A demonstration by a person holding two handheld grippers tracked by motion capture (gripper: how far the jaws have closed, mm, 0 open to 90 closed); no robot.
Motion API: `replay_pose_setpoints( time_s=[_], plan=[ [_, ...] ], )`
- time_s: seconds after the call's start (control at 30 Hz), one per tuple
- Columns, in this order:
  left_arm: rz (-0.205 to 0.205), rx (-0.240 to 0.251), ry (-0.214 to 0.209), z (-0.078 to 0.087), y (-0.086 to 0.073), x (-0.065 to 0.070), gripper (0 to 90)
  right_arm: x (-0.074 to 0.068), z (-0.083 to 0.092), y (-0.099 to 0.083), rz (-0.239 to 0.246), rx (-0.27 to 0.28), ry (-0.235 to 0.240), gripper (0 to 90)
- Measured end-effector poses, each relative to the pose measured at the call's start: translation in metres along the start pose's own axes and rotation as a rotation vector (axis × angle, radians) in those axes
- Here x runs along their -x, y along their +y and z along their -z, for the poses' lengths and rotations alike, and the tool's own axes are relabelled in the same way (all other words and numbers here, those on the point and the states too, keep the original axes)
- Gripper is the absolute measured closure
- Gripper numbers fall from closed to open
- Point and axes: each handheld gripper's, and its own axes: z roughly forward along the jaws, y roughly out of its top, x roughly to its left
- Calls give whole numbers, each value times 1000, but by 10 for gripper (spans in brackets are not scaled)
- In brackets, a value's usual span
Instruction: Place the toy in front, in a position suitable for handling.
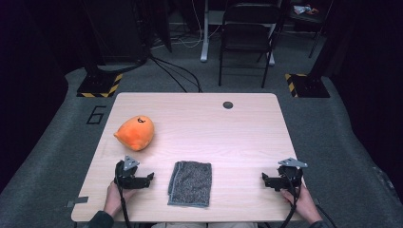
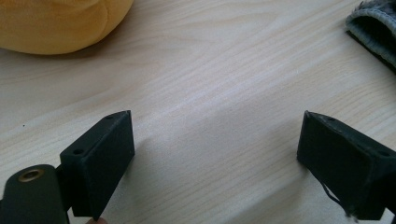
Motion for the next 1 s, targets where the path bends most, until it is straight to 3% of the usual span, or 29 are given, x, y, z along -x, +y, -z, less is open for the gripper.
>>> replay_pose_setpoints(
  time_s=[0.57, 0.7, 0.73, 1.0],
  plan=[
    [1, 0, 0, 0, 0, 0, 104, 0, -1, 1, 1, 2, 9, 0],
    [1, 0, 0, 0, 0, 0, 104, 1, 0, 1, 30, 0, 32, 0],
    [0, -4, -2, 0, 0, 0, 104, 2, 0, 2, 65, -4, 40, 0],
    [3, 1, 0, 0, 0, 0, 104, -2, 1, 4, 78, -38, 72, 0]
  ],
)
